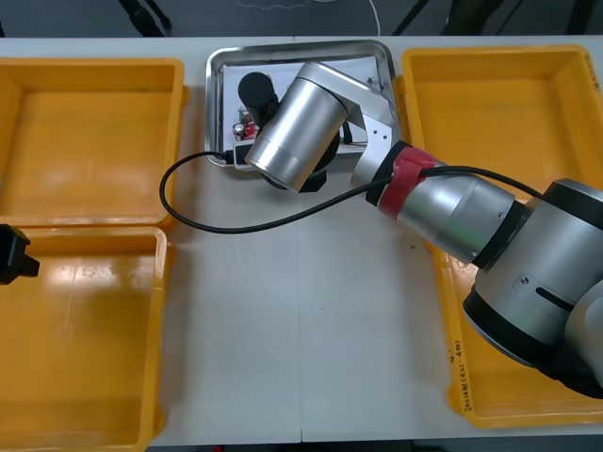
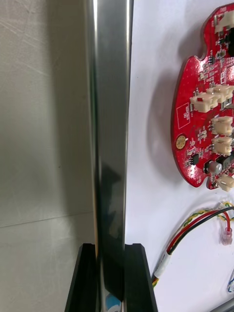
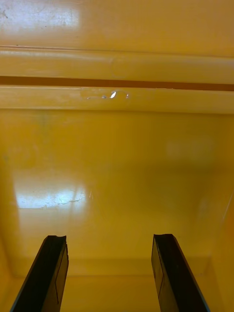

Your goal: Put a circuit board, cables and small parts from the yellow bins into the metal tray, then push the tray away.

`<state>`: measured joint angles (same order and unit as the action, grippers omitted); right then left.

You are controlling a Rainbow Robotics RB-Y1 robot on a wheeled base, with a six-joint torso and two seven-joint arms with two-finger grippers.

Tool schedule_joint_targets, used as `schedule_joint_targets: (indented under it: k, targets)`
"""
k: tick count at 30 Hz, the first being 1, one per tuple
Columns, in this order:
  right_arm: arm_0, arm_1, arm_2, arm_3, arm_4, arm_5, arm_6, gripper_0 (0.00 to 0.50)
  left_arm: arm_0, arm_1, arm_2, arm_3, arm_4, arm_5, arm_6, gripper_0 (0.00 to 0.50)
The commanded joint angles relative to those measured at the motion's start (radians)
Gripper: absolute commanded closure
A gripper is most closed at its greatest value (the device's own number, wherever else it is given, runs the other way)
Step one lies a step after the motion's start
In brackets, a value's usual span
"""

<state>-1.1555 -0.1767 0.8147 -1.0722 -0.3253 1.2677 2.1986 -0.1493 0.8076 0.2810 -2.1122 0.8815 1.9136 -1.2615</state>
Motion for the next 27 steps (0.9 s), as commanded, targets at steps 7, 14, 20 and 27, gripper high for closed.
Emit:
schedule_joint_targets:
  k: [7, 14, 20, 27]
  targets:
    - [-0.066, 0.008, -0.034, -0.011, -0.083, 0.039, 0.012, 0.000, 0.023, 0.045, 0.029, -0.006, -0.003, 0.006, -0.091, 0.000]
    - [-0.070, 0.005, -0.100, -0.012, -0.172, 0.101, 0.038, 0.000, 0.023, 0.045, 0.029, -0.006, -0.003, 0.006, -0.091, 0.000]
    - [-0.087, -0.006, -0.189, -0.066, -0.212, 0.206, 0.055, 0.000, 0.023, 0.045, 0.029, -0.006, -0.003, 0.006, -0.091, 0.000]
    - [-0.095, -0.046, -0.281, -0.172, -0.233, 0.311, 0.061, 0.000, 0.023, 0.045, 0.029, -0.006, -0.003, 0.006, -0.091, 0.000]
